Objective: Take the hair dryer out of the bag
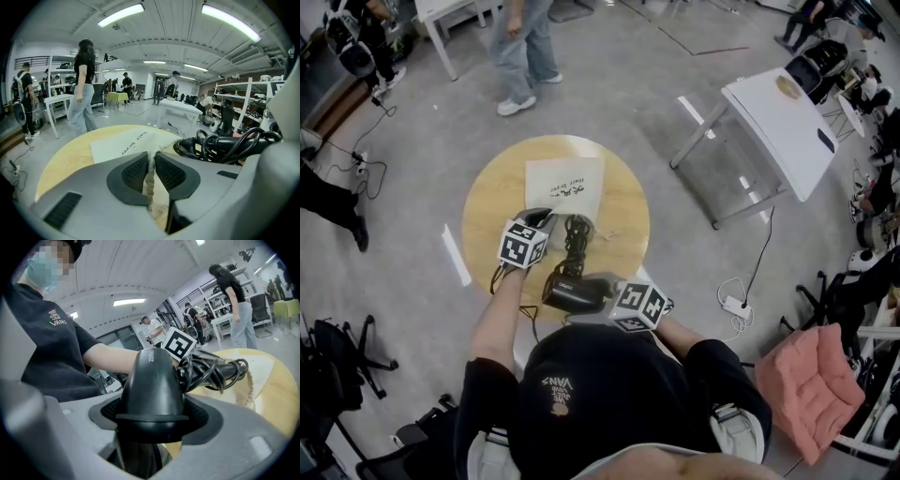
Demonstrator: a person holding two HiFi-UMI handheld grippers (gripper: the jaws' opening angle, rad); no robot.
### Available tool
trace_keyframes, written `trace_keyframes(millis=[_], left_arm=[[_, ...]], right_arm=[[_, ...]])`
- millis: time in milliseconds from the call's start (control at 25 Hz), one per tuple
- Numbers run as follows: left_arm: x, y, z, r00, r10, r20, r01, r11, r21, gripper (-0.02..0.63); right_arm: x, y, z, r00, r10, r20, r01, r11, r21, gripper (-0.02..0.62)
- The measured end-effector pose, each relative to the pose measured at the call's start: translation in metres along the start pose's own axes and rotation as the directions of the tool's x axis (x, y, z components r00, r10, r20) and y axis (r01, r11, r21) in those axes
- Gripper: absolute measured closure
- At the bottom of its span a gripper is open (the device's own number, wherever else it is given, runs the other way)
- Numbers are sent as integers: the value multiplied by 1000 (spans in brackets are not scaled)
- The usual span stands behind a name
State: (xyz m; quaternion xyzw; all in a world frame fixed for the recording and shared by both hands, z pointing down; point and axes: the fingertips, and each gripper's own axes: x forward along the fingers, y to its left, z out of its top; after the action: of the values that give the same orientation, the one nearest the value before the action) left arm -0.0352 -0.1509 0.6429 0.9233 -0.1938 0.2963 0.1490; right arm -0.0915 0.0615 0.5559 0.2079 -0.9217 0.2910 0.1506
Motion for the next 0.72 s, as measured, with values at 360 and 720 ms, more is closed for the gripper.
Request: trace_keyframes(millis=[360,720], left_arm=[[-21,-15,-1,998,-10,64,8,1000,23,517],[-43,-10,4,990,23,142,-25,1000,8,518]], right_arm=[[-5,9,16,995,-25,98,20,998,51,244],[-7,10,23,991,-25,133,15,997,74,244]])
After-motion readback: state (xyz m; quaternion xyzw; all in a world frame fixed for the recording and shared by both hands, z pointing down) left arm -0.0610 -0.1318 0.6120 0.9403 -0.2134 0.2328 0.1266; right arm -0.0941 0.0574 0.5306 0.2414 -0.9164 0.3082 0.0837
